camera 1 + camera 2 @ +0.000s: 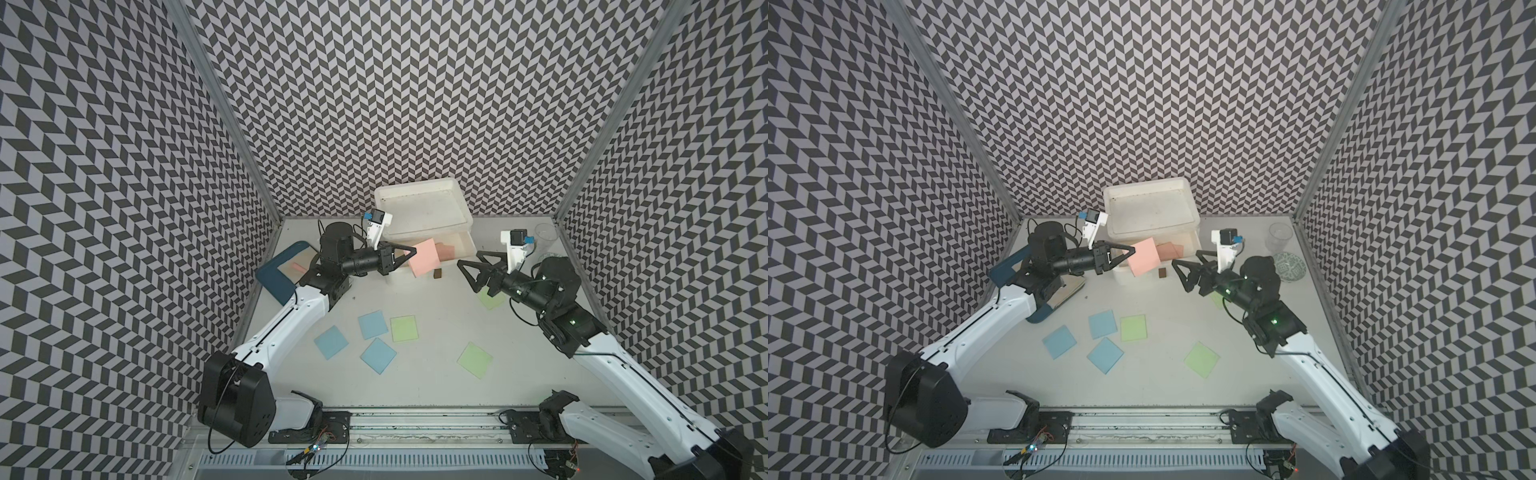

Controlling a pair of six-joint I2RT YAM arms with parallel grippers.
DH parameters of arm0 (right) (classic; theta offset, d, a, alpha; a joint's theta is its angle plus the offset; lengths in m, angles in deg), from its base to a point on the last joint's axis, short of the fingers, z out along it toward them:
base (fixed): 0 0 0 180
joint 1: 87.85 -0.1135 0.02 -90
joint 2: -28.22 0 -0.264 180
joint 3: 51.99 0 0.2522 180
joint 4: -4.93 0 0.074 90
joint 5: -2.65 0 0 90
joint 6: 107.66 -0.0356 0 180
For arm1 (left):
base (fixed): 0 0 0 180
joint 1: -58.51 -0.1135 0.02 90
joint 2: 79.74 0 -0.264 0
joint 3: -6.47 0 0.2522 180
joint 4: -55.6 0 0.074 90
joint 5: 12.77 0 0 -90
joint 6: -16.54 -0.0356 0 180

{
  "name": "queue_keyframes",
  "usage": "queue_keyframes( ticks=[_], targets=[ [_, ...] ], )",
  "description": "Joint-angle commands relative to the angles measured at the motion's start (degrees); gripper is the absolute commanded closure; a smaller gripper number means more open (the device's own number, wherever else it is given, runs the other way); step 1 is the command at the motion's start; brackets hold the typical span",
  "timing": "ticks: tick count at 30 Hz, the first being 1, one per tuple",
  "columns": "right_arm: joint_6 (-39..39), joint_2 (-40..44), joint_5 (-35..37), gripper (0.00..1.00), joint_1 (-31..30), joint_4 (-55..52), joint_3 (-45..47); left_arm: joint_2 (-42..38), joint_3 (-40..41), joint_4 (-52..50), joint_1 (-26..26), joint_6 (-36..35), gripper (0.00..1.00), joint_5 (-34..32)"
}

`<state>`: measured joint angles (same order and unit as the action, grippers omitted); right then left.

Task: Please put the sticky notes in the drawer by color
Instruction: Pick up the sticky notes from the center of the board.

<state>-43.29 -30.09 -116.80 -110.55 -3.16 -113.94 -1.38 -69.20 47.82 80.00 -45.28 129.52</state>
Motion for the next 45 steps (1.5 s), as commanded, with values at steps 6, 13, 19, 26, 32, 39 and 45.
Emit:
queue_keyframes(
  ticks=[6,13,19,26,32,39,45],
  targets=[
    [-13.25,-13.41,-33.03,0.19,2.75,12.02,-3.42,0.11,4.55,11.83,-2.00,3.64,0.89,15.22],
    [-11.91,-14.83,-30.45,0.25,2.03,10.43,-2.97,-1.59,6.42,14.54,-2.43,5.10,0.88,15.95],
    [-11.49,-16.64,-29.48,0.32,-0.11,10.12,-3.50,-1.66,7.13,16.52,-2.42,6.88,0.85,16.79],
    [-10.79,-16.76,-29.71,0.67,-1.21,9.46,-3.50,-1.62,7.23,16.60,-2.64,7.06,0.85,16.70],
    [-9.92,-16.24,-30.02,0.70,-1.21,8.01,-4.30,-1.28,7.18,15.71,-3.30,6.86,0.82,16.04],
    [-10.51,-15.17,-29.59,0.44,-1.19,9.63,-3.17,-1.26,7.33,15.80,-3.66,6.97,0.84,15.90],
    [-11.48,-16.39,-27.33,0.41,-3.64,14.38,-1.56,-1.03,7.50,16.08,-3.74,7.24,0.97,15.91]
  ],
)
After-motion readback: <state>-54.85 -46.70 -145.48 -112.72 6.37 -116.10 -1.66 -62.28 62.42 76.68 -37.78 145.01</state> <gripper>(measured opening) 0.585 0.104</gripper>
